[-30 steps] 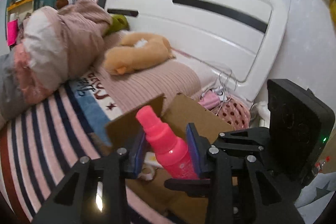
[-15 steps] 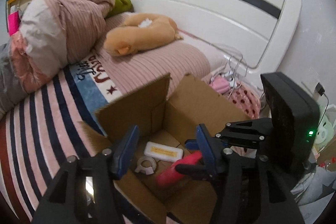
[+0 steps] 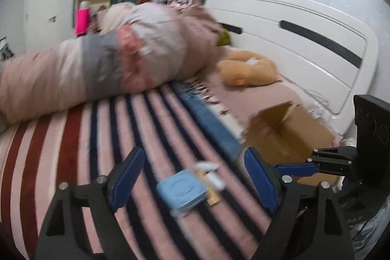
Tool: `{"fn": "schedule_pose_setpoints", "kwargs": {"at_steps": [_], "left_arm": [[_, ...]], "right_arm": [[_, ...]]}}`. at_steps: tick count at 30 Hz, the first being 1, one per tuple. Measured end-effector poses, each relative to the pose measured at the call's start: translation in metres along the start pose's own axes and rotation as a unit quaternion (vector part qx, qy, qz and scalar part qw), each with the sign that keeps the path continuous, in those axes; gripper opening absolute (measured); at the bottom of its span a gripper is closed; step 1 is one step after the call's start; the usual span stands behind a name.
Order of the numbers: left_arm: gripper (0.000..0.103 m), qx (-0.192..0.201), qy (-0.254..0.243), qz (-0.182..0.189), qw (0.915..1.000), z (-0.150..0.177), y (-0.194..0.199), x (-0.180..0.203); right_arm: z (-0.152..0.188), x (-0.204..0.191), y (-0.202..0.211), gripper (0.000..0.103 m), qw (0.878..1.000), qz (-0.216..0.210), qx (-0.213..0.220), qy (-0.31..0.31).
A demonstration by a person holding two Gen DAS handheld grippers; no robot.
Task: Organize rigid objects
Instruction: 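Grasp the light blue square case with the right tool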
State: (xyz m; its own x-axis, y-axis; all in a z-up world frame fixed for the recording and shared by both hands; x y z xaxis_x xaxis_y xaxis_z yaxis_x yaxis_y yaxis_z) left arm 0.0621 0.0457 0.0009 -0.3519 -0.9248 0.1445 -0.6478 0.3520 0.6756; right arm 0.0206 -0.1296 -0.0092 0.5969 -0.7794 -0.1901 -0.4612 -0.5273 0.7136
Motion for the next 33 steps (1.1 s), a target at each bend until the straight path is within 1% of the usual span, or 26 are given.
{"fn": "schedule_pose_setpoints", "kwargs": {"at_steps": [1,2,3,5,6,7,10,14,16,18,21,22,23,26,28,30,33], "left_arm": [[0.082,-0.004,0.008,-0.003,1.0000,0.008,-0.001,-0.012],[0.082,-0.008,0.017,-0.005,0.9998,0.016,-0.002,-0.024],[0.082,-0.012,0.027,-0.007,0.9995,0.025,-0.004,-0.037],[0.083,-0.021,0.049,-0.010,0.9985,0.042,-0.010,-0.060],[0.083,-0.028,0.055,-0.007,0.9981,0.048,-0.015,-0.067],[0.083,-0.033,0.060,-0.005,0.9976,0.053,-0.018,-0.073],[0.083,-0.048,0.076,0.001,0.9959,0.070,-0.031,-0.093],[0.083,-0.061,0.092,0.006,0.9939,0.081,-0.047,-0.111],[0.083,-0.064,0.097,0.009,0.9932,0.083,-0.052,-0.114],[0.083,-0.066,0.102,0.012,0.9925,0.085,-0.058,-0.119],[0.083,-0.069,0.107,0.014,0.9918,0.089,-0.062,-0.123],[0.083,-0.070,0.108,0.015,0.9916,0.090,-0.063,-0.123],[0.083,-0.071,0.109,0.016,0.9913,0.090,-0.063,-0.124],[0.083,-0.069,0.114,0.023,0.9908,0.091,-0.063,-0.126],[0.083,-0.066,0.121,0.041,0.9897,0.089,-0.060,-0.126],[0.083,-0.060,0.127,0.062,0.9882,0.084,-0.055,-0.124],[0.083,-0.052,0.133,0.093,0.9854,0.076,-0.046,-0.114]], "right_arm": [[-0.002,-0.009,-0.016,0.051,1.000,-0.003,-0.011,0.001],[-0.003,-0.016,-0.031,0.057,1.000,-0.002,-0.022,0.000],[-0.002,-0.020,-0.043,0.065,1.000,0.000,-0.031,-0.004],[-0.003,-0.023,-0.076,0.072,0.998,0.011,-0.054,-0.019],[-0.003,-0.023,-0.089,0.078,0.997,0.019,-0.066,-0.026],[-0.003,-0.020,-0.106,0.079,0.995,0.034,-0.081,-0.036],[-0.005,-0.004,-0.144,0.079,0.988,0.075,-0.122,-0.059],[-0.008,0.017,-0.177,0.081,0.980,0.099,-0.153,-0.075],[-0.012,0.024,-0.187,0.086,0.978,0.115,-0.162,-0.068],[-0.016,0.029,-0.200,0.089,0.976,0.117,-0.173,-0.062],[-0.018,0.033,-0.216,0.089,0.972,0.122,-0.195,-0.053],[-0.017,0.035,-0.221,0.087,0.970,0.127,-0.200,-0.049],[-0.018,0.036,-0.224,0.083,0.970,0.125,-0.201,-0.047],[-0.016,0.034,-0.220,0.080,0.972,0.135,-0.189,-0.034],[-0.016,0.023,-0.211,0.080,0.975,0.143,-0.170,-0.011],[-0.017,0.010,-0.201,0.080,0.979,0.132,-0.153,0.009],[-0.020,-0.015,-0.179,0.080,0.986,0.110,-0.118,0.047]]}}
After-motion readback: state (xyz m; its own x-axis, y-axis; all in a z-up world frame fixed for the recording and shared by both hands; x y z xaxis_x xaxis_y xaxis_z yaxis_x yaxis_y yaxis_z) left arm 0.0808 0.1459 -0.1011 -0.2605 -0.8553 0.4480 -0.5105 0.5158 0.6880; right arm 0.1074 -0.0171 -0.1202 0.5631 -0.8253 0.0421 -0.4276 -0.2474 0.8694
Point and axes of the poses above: each gripper's, at about its wrist camera, not at the fingertips, and y roughly against the way its jaws point, x to its right, z to its underside, the point moved 2 cm from there along -y, roughly the way its jaws point, and after that the axes turned 7 degrees about -x, right-handed, at the moved point
